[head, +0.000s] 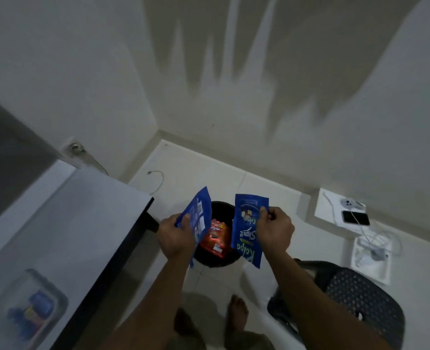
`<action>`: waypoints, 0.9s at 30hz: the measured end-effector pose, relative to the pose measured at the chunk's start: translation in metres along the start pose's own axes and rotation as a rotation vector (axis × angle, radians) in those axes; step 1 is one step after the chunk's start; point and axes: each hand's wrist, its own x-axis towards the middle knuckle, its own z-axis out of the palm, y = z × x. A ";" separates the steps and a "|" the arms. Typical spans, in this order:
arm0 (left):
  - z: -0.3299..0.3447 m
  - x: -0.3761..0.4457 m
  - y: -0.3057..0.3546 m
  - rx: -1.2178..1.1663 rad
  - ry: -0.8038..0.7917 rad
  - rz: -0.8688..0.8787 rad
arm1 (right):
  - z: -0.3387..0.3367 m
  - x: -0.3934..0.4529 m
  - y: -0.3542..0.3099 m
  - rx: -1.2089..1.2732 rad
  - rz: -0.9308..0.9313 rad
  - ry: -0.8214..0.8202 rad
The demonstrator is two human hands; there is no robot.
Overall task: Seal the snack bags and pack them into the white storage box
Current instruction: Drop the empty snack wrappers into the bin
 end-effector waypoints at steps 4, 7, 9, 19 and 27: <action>0.033 0.001 -0.013 0.068 -0.029 -0.044 | 0.015 0.012 0.023 -0.046 0.052 -0.024; 0.057 0.019 -0.033 0.107 -0.044 -0.102 | 0.036 0.021 0.038 -0.121 0.029 -0.044; 0.077 0.032 -0.055 0.135 -0.055 -0.098 | 0.053 0.026 0.045 -0.145 0.036 -0.051; 0.152 0.068 -0.113 0.064 -0.125 -0.185 | 0.120 0.058 0.083 -0.156 0.057 -0.137; 0.122 0.063 -0.093 0.070 -0.204 -0.148 | 0.114 0.049 0.072 -0.086 0.066 -0.238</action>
